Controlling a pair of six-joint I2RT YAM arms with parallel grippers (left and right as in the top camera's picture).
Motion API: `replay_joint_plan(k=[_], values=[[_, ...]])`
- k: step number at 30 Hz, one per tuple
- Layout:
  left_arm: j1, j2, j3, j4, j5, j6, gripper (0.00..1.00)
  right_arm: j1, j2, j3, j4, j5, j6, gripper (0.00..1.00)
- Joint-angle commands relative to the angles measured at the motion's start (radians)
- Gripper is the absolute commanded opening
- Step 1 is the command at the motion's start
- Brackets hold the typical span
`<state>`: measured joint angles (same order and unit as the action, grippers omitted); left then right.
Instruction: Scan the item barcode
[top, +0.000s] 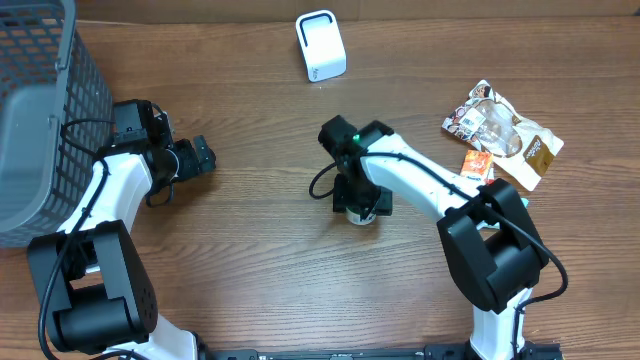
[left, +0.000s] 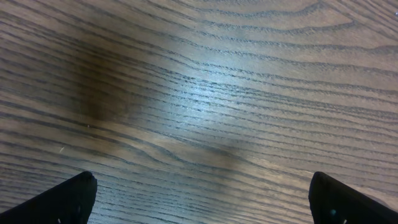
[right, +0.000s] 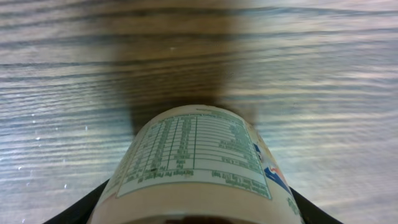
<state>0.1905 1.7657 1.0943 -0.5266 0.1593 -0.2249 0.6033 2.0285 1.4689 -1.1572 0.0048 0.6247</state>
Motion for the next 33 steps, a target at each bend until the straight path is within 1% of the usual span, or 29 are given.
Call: replay_joint_plan(k=[1, 2, 3, 10, 14, 20, 23, 26, 31, 33], values=[[0.005, 0.006, 0.014, 0.003, -0.013, 0.019, 1.0, -0.025, -0.051, 0.092, -0.032, -0.054, 0.004, 0.33], [0.005, 0.006, 0.014, 0.003, -0.013, 0.019, 1.0, -0.033, -0.064, 0.103, -0.04, -0.111, 0.004, 0.29], [0.005, 0.006, 0.014, 0.003, -0.013, 0.019, 1.0, -0.039, -0.073, 0.108, -0.042, -0.16, 0.004, 0.29], [0.005, 0.006, 0.014, 0.003, -0.013, 0.019, 1.0, -0.064, -0.1, 0.11, -0.024, -0.58, 0.004, 0.31], [0.005, 0.006, 0.014, 0.003, -0.013, 0.019, 1.0, -0.063, -0.1, 0.11, -0.024, -0.732, 0.005, 0.31], [0.005, 0.006, 0.014, 0.003, -0.013, 0.019, 1.0, -0.063, -0.1, 0.11, -0.031, -0.885, 0.005, 0.31], [0.005, 0.006, 0.014, 0.003, -0.013, 0.019, 1.0, -0.063, -0.101, 0.11, -0.051, -0.903, 0.005, 0.3], [0.005, 0.006, 0.014, 0.003, -0.013, 0.019, 1.0, -0.063, -0.1, 0.11, -0.081, -0.933, 0.009, 0.26], [0.005, 0.006, 0.014, 0.004, -0.013, 0.019, 1.0, -0.064, -0.1, 0.11, -0.098, -1.003, 0.016, 0.27], [0.005, 0.006, 0.014, 0.004, -0.013, 0.019, 1.0, -0.064, -0.1, 0.11, -0.113, -1.003, 0.061, 0.27]])
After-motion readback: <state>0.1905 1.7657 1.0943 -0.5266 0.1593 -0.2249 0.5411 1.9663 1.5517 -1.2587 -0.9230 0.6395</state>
